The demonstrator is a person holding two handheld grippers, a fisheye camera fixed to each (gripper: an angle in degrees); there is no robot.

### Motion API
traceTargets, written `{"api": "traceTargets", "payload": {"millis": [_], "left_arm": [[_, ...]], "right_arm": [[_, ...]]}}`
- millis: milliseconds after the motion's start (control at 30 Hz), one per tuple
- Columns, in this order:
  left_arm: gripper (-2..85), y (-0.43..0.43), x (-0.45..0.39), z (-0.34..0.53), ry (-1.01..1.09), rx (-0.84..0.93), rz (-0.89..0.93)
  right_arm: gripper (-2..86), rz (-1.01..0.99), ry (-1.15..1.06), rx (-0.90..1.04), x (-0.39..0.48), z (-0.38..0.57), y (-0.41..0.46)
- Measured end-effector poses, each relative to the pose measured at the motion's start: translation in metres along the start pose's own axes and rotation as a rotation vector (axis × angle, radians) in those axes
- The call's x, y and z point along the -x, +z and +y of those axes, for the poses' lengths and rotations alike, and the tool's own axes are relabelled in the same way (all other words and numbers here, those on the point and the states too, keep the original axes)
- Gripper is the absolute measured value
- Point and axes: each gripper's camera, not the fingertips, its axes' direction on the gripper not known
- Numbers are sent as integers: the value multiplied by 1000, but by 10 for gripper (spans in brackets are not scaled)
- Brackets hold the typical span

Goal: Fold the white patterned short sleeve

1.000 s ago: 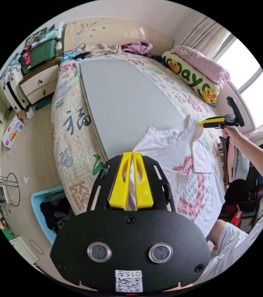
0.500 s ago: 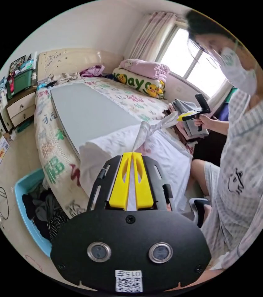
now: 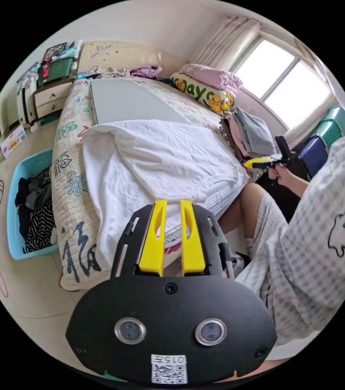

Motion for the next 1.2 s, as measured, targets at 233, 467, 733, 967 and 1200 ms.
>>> {"api": "traceTargets", "payload": {"millis": [233,467,733,967,1200], "left_arm": [[88,16,-34,38,-204,-78,-88],[23,8,-78,63,-448,-32,-303],[37,22,-170,50,-624,-202,-458],[4,66,-161,51,-679,-97,-363],[-4,83,-159,52,-692,-76,-404]], "right_arm": [[90,129,116,34,64,38,19],[8,316,212,-13,174,70,-20],[-5,288,394,-32,273,44,-26],[-6,251,418,39,324,26,-32],[-8,277,470,-25,368,24,-56]]}}
